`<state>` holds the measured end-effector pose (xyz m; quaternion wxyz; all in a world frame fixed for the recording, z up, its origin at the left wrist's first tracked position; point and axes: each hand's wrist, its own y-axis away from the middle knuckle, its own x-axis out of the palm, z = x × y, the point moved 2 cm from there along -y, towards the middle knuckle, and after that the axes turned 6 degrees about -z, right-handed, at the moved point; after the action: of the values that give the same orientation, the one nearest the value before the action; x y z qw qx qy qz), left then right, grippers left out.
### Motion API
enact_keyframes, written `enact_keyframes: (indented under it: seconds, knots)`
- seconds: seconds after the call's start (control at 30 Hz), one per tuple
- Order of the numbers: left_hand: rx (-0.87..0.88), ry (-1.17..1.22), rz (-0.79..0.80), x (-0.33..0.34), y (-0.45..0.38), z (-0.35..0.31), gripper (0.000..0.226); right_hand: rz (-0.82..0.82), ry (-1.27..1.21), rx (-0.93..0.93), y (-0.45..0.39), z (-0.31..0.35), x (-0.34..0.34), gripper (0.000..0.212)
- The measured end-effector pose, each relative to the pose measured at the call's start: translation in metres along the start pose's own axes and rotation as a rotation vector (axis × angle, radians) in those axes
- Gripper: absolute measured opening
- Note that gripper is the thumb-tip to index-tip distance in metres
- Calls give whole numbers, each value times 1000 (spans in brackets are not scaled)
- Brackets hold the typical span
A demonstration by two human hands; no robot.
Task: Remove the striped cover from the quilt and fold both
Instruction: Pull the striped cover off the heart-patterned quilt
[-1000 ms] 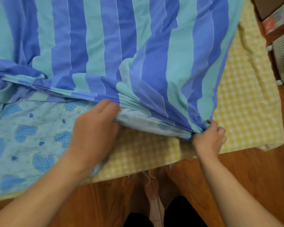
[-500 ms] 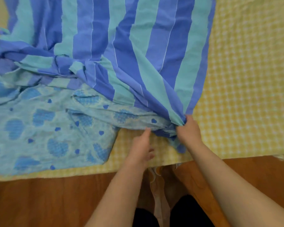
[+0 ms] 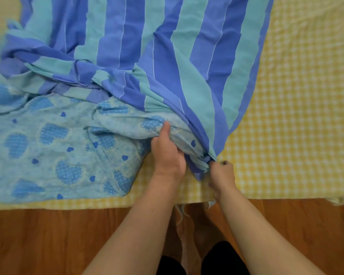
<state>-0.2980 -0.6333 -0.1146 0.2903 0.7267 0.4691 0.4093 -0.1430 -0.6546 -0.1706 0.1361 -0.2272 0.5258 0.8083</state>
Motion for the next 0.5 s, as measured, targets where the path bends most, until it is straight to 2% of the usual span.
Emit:
enact_keyframes:
  seconds: [0.07, 0.1, 0.2, 0.23, 0.3, 0.37, 0.43, 0.5]
  knots:
    - [-52, 31, 47, -2, 5, 8, 33, 112, -250, 94, 4, 2, 2, 54]
    - [-69, -26, 53, -4, 6, 12, 34, 194, -390, 136, 9, 3, 5, 47]
    - [-134, -474, 80, -9, 6, 32, 29, 314, -595, 124, 27, 2, 12, 46]
    - [-135, -605, 103, -9, 6, 35, 28, 307, -588, 96, 32, 0, 13, 46]
    - [-105, -691, 112, -4, 4, 33, 32, 240, -507, -5, 37, -3, 14, 40]
    - [-78, -670, 125, 5, 4, 25, 35, 166, -360, -180, 41, -3, 11, 33]
    - [-71, -626, 146, 9, 10, 18, 34, 136, -258, -349, 46, -3, 6, 38]
    - [-20, -616, 126, 10, 17, 10, 32, 70, -150, -534, 52, -3, -4, 33]
